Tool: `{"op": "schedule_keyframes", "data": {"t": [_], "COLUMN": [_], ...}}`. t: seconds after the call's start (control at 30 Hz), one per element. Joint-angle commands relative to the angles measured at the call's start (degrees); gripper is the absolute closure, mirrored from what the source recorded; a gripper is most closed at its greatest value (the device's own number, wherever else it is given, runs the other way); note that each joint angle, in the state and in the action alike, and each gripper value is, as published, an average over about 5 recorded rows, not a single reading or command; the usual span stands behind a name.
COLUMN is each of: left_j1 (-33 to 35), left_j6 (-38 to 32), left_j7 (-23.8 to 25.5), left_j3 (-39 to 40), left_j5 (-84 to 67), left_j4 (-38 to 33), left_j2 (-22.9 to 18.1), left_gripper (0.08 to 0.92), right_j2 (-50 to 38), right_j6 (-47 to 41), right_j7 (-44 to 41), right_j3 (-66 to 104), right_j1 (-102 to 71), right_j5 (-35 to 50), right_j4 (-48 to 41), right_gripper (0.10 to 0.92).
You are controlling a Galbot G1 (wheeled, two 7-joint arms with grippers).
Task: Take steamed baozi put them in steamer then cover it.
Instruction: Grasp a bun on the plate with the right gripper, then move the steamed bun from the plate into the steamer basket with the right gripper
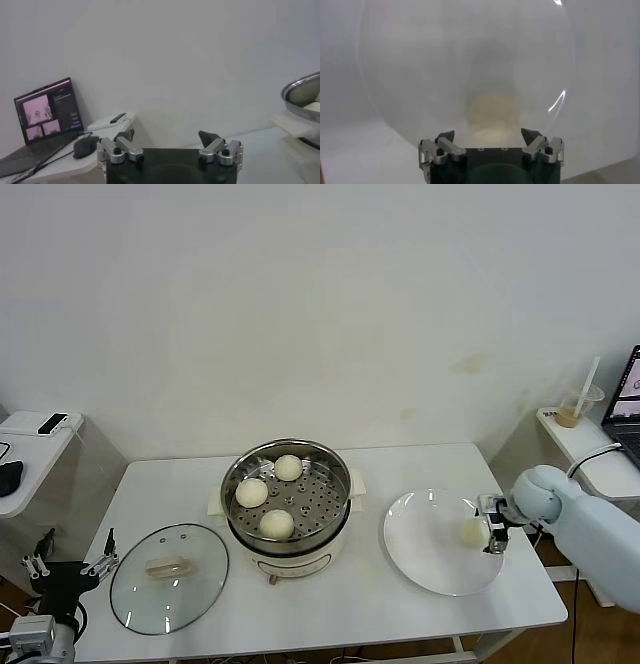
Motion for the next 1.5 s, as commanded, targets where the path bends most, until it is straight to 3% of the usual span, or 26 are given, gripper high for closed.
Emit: {"op": "schedule_keyframes", "data": {"t": [0.03, 0.2, 0.47, 0.9, 1.23, 1.5], "left_j1": [-0.1, -0.1, -0.1, -0.1, -0.4, -0.7], "left_j6": [0.0, 0.0, 0.0, -0.1, 0.1, 0.2], "left_j7": [0.0, 0.0, 0.1, 0.1, 0.0, -0.1], "left_j3": [0.1, 0.2, 0.2, 0.1, 0.3, 0.9], "left_j5": [0.1, 0.1, 0.1, 0.1, 0.2, 0.7], "left_j4": [0.1, 0.2, 0.2, 0.2, 0.2, 0.0], "left_j2": [0.0, -0.2, -0.2, -0.2, 0.1, 0.0], "left_gripper": [0.177, 0.177, 0.177, 0.177, 0.177, 0.177], "right_j2": [3.1, 2.9, 1.7, -1.2, -4.1, 3.3], "right_j6": [-0.2, -0.8, -1.2, -2.2, -6.6, -12.8], "right_j7": [0.7, 0.3, -0.7, -2.0, -1.7, 1.7], "right_j3": [0.2, -0.1, -0.7, -3.0, -17.4, -28.9], "right_j1": [0.3, 0.8, 1.1, 5.0, 25.6, 43.0], "right_j5": [-0.8, -1.0, -0.5, 2.7, 14.7, 28.0], "right_j4": [-3.0, -2.7, -1.9, 2.2, 10.7, 14.9], "right_gripper": [0.203, 0.238, 0.385, 0.470, 0.465, 0.457]}}
